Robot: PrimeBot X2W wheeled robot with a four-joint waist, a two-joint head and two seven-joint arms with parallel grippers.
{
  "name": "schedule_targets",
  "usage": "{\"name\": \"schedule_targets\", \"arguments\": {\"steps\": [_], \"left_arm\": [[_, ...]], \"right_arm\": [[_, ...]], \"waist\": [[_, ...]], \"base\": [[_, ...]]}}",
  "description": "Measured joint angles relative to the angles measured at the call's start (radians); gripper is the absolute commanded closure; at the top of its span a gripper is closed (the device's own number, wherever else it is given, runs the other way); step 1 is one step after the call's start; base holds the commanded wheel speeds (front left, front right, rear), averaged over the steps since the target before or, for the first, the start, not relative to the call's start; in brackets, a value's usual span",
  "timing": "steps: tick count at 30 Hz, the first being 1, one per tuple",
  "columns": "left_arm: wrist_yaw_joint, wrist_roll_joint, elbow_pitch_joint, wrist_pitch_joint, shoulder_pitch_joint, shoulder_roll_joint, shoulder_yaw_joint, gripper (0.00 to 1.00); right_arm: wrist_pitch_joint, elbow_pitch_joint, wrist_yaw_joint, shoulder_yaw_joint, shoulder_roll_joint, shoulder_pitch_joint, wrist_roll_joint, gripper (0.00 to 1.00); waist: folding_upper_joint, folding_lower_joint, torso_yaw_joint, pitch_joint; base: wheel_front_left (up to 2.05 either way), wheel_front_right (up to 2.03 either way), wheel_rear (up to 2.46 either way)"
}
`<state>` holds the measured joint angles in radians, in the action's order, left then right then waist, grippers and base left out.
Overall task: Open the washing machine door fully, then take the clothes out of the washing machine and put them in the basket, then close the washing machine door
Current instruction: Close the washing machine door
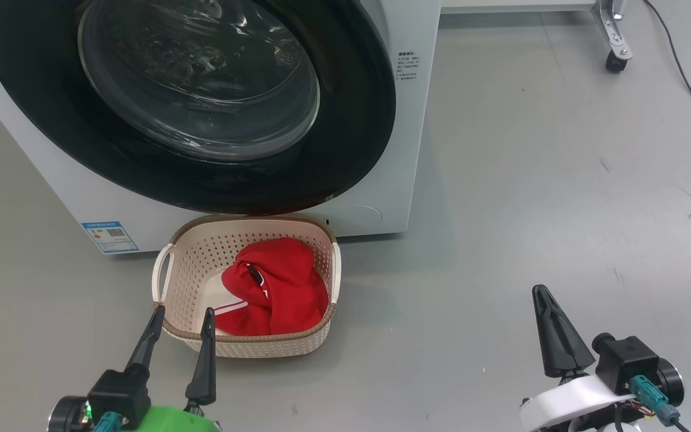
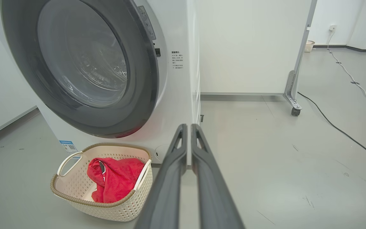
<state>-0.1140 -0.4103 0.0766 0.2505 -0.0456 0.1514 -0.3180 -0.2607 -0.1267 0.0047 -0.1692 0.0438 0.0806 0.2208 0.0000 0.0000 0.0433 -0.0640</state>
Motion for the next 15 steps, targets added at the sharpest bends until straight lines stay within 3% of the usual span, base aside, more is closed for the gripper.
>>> {"name": "schedule_targets", "arguments": {"steps": [15], "left_arm": [[-0.001, 0.028, -0.020, 0.000, 0.002, -0.015, -0.006, 0.00]], "right_arm": [[0.000, 0.013, 0.012, 0.002, 0.005, -0.019, -0.005, 1.00]], "waist": [[0.0000, 0.0000, 0.026, -0.035]], "base": [[0.00, 0.00, 0.00]]}}
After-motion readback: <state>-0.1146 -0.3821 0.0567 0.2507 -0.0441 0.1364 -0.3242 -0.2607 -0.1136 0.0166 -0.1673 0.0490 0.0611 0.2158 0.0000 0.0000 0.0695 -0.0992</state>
